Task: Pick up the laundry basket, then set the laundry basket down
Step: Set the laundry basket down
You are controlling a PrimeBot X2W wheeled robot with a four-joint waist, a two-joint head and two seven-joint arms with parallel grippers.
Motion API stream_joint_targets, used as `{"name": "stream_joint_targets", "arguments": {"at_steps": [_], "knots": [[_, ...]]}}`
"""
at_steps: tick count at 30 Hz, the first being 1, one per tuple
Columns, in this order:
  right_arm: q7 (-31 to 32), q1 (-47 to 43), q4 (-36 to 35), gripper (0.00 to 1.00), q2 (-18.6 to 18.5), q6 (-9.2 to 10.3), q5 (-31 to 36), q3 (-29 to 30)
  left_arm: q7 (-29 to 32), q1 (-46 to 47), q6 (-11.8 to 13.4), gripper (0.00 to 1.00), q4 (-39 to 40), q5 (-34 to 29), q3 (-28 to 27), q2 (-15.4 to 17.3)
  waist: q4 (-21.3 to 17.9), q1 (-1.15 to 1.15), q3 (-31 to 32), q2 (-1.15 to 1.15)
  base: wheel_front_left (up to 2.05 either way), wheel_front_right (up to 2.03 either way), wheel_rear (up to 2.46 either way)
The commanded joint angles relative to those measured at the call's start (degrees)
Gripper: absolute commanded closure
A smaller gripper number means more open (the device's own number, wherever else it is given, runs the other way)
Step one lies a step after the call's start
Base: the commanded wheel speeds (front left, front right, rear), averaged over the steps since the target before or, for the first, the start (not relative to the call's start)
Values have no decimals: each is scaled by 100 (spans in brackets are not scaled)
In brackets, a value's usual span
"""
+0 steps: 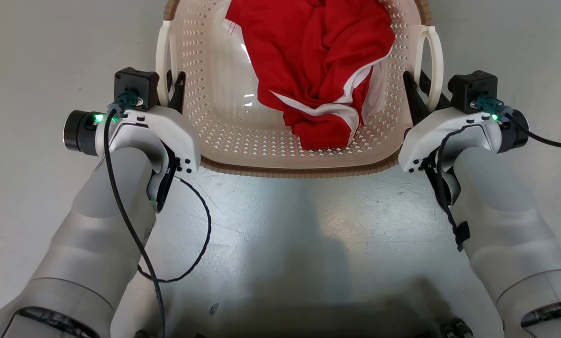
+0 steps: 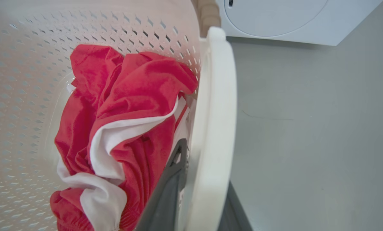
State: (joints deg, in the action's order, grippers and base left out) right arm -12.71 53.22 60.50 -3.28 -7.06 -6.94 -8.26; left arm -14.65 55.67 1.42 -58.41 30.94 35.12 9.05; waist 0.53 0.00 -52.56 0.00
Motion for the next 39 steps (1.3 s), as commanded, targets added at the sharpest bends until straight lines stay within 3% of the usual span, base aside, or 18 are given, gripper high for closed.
{"name": "stream_joint_targets", "arguments": {"at_steps": [1,29,30,31,32,33,34,39], "knots": [[-107,-99,-17,100,40,-43,83,-112,-34,65,-53,100,36,-127,-140,302,-19,0,-36,0,0,0,0],[-225,255,250,100,40,-43,65,19,-35,218,-121,100,-88,-522,-580,247,-85,0,-367,0,0,0,0],[-226,262,246,62,40,-43,74,42,-35,216,-120,100,-78,-493,-638,239,-87,0,-366,0,0,0,0],[-226,262,246,62,40,-43,74,42,-35,216,-120,100,-78,-493,-638,239,-87,0,-366,0,0,0,0],[-226,268,235,2,40,-43,86,66,-35,212,-105,67,-54,-480,-691,238,-88,0,-366,0,0,0,0],[-227,274,214,0,40,-43,111,112,-35,203,-78,7,-37,-471,-743,238,-93,0,-365,0,0,0,0],[-227,276,185,0,40,-43,151,149,-35,199,-40,0,-12,-462,-801,240,-94,0,-363,0,0,0,0],[-228,223,74,0,40,-43,331,306,-35,158,-1,0,14,-500,-935,229,-91,0,-327,0,0,0,0]]}}
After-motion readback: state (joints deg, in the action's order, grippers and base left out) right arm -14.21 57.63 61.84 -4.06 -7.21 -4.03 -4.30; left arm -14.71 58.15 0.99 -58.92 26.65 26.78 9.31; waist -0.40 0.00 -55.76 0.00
